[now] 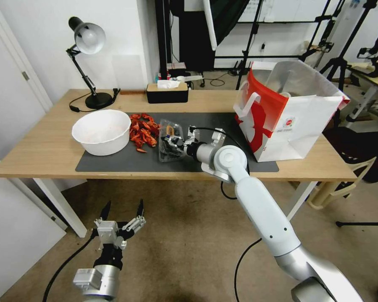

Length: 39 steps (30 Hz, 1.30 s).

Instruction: Close the takeout container lid, then place the container into the takeout bag.

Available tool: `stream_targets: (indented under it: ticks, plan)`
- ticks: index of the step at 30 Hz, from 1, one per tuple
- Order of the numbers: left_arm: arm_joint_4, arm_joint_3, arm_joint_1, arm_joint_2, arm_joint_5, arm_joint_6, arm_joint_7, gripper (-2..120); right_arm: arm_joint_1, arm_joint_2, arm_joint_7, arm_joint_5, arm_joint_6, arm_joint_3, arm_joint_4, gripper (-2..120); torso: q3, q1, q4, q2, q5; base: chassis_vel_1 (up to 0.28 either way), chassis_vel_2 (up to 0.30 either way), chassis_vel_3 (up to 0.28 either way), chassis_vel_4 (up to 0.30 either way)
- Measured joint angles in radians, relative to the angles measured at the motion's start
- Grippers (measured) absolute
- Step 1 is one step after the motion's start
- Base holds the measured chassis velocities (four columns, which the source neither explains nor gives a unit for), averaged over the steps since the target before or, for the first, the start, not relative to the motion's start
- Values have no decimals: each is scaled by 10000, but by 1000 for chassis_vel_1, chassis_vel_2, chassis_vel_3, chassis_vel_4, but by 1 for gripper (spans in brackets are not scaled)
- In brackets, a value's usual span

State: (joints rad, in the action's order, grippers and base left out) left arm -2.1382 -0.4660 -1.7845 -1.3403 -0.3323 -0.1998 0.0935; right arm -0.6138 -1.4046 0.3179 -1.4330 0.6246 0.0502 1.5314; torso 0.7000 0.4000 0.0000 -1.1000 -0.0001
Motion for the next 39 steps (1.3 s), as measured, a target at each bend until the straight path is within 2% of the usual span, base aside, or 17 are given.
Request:
stream_targets:
  ticks: [6,8,9,11,12,16,17,19,20,21,23,25,26,28,36,39]
  plan:
    - [-391,-13,350,505,-1237,564,178,100,-9,88,151,7,115,8,45,0,0,0,0,0,0,0,0,0,0]
    - [-759,12,745,892,-2506,1080,551,100,-9,152,308,7,246,11,71,0,0,0,0,0,0,0,0,0,0]
    - [-759,12,745,892,-2506,1080,551,100,-9,152,308,7,246,11,71,0,0,0,0,0,0,0,0,0,0]
    - [-1066,48,1205,1209,-3702,1532,992,100,-19,199,395,7,371,14,104,0,0,0,0,0,-1,0,0,0,0]
    - [-1066,48,1205,1209,-3702,1532,992,100,-19,199,395,7,371,14,104,0,0,0,0,0,-1,0,0,0,0]
    - [-1529,99,2119,1661,-5785,2407,1956,100,-31,227,482,4,529,12,170,0,0,0,0,0,0,0,0,0,0]
    - [-1529,99,2119,1661,-5785,2407,1956,100,-31,227,482,4,529,12,170,0,0,0,0,0,0,0,0,0,0]
    - [-1692,69,2778,1917,-7167,3023,2473,100,-44,249,558,5,570,9,216,0,0,0,0,0,0,0,0,0,0]
    - [-1692,69,2778,1917,-7167,3023,2473,100,-44,249,558,5,570,9,216,0,0,0,0,0,0,0,0,0,0]
    - [-1692,56,3021,2051,-7723,3181,2564,100,-58,273,581,4,585,8,250,0,1,0,0,0,1,0,0,0,0]
    - [-1666,56,3147,2123,-8009,3219,2579,100,-66,290,586,5,594,6,267,0,1,0,-1,0,1,0,0,0,0]
    - [-1483,81,3467,2312,-8881,3260,2594,100,-102,322,590,5,622,-3,304,0,0,0,0,0,0,0,0,0,0]
    - [-1483,81,3467,2312,-8881,3260,2594,100,-102,322,590,5,622,-3,304,0,0,0,0,0,0,0,0,0,0]
    - [-1215,118,3886,2405,-9868,3407,2635,100,-144,335,588,5,654,-15,334,0,0,0,1,0,0,0,0,0,0]
    - [-558,262,4892,2458,-11202,3758,2786,100,-150,355,591,6,680,-41,436,0,0,0,-1,0,0,0,0,0,0]
    - [132,511,5810,2661,-11756,3884,2872,100,-138,366,648,5,710,-95,506,0,0,0,0,0,0,0,0,0,0]
